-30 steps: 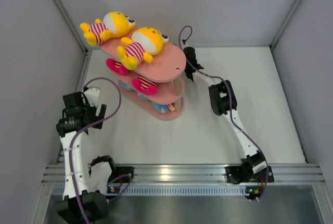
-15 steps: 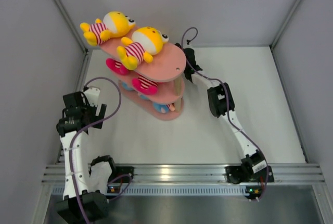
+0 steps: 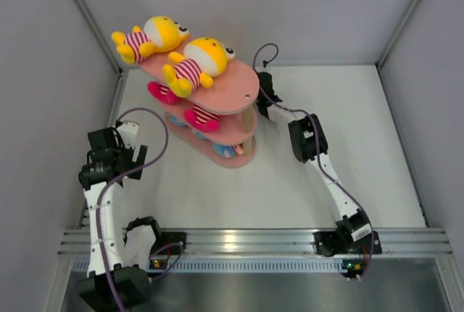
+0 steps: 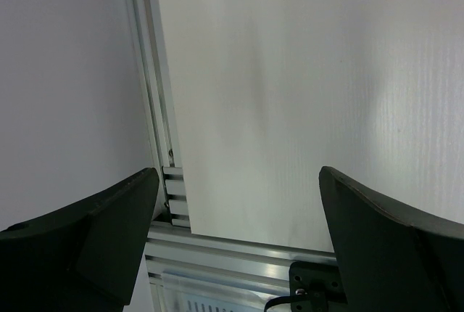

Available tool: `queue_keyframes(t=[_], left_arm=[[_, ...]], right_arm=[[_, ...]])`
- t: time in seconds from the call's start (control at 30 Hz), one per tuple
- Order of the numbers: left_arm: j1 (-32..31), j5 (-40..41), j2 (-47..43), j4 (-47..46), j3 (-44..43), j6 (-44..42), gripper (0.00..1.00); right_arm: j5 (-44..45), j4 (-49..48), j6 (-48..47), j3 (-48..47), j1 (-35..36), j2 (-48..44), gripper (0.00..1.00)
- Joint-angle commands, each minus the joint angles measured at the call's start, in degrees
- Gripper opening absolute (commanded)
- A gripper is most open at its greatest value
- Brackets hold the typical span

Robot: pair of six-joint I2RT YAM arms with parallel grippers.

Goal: Place and organize the stuffed toys onto the shelf

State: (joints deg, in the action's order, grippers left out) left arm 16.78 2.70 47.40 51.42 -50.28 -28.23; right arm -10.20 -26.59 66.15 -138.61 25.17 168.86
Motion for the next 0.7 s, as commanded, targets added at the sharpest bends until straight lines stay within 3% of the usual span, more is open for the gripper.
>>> queue_keyframes(t=[0.0,0.33,0.67], left_arm=[[0.19,0.64,-0.73,-2.11,-1.22,-0.24,0.98],[0.01,-2.44,-1.08,-1.85,-5.34,1.59,0.96],[-0.08,-16.23,-2.13,3.59,-14.40,5.38,0.91]], right_arm=[[-0.60,-3.10,-0.85,7.19,-1.26,-6.15,0.00],[-0.17,-13.57,-10.58,38.91,-9.78,-37.43,0.00],[0.97,-7.00,-29.31,63.70,-13.22,-71.43,0.00]])
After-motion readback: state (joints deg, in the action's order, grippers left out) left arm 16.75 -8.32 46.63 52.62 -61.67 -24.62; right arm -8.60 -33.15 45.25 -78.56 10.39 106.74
